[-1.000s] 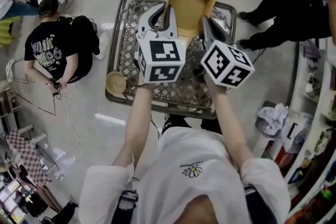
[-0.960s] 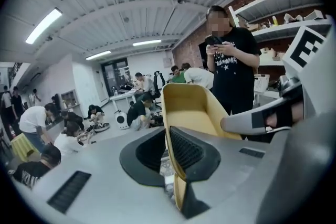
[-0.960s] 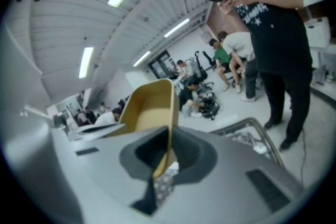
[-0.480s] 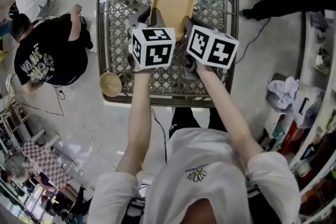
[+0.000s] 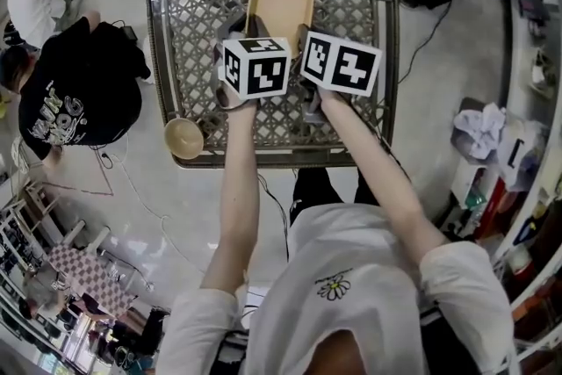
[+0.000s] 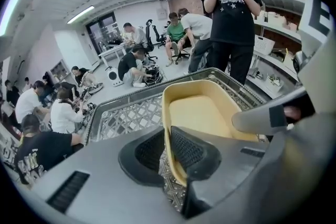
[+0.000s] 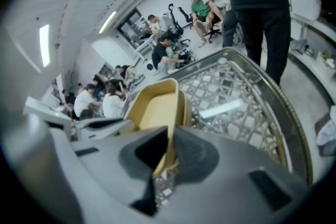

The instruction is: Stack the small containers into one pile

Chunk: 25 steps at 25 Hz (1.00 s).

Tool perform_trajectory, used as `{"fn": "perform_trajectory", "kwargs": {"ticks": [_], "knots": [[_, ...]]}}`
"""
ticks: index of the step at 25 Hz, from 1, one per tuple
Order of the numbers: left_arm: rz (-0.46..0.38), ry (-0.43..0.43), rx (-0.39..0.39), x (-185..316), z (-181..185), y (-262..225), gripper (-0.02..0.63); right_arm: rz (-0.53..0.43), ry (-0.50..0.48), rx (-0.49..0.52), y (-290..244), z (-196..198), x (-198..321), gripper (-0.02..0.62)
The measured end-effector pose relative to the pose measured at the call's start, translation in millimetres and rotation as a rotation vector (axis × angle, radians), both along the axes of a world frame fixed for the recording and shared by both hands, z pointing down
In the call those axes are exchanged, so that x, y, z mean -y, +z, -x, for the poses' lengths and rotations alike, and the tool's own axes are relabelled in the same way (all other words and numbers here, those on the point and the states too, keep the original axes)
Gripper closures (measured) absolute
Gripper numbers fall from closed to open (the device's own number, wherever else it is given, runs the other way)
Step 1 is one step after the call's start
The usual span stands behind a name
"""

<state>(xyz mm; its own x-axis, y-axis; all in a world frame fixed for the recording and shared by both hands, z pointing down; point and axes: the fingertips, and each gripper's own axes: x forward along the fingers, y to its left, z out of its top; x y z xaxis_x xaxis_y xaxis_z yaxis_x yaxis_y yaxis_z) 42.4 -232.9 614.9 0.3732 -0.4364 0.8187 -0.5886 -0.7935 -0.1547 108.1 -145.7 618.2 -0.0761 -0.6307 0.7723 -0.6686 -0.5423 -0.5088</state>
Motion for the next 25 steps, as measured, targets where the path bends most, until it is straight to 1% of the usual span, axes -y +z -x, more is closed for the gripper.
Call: {"fn": "perform_trajectory", "kwargs": {"ticks": [3,7,8,9,10,11,14,20,25], "knots": [[-0.003,0.001,0.015,-0.8,-1.0,7.0,0.545,-0.004,0.011,0.003,4.6,-1.4,-0.5,0.551],[-0.021,-0.012,0.057,0.0,2.5,12.1,0.535,-0.018,0.001,0.005,5.7,0.4,1.5,0.547],[-0.023,-0.016,0.061,0.1,2.8,12.8,0.535,-0.019,0.002,0.000,5.9,-0.3,1.3,0.524],[-0.023,-0.022,0.060,0.1,3.3,13.3,0.532,-0.021,0.006,-0.002,6.2,-1.1,0.9,0.489],[-0.021,-0.029,0.056,0.2,4.3,13.6,0.531,-0.024,0.012,0.000,6.6,-1.2,0.2,0.463],[-0.018,-0.036,0.051,0.1,6.0,13.9,0.523,-0.027,0.017,0.003,6.9,-0.9,-0.9,0.451],[-0.004,-0.055,0.035,-1.5,11.6,13.3,0.467,-0.033,0.026,0.001,5.9,-0.9,-6.1,0.451],[-0.009,-0.088,0.000,-4.9,15.0,0.4,0.463,-0.041,0.040,-0.013,-1.1,-4.7,-14.0,0.451],[-0.022,-0.107,-0.054,-4.4,11.2,-20.6,0.463,-0.089,0.042,-0.040,-19.7,-10.7,-8.4,0.452]]}}
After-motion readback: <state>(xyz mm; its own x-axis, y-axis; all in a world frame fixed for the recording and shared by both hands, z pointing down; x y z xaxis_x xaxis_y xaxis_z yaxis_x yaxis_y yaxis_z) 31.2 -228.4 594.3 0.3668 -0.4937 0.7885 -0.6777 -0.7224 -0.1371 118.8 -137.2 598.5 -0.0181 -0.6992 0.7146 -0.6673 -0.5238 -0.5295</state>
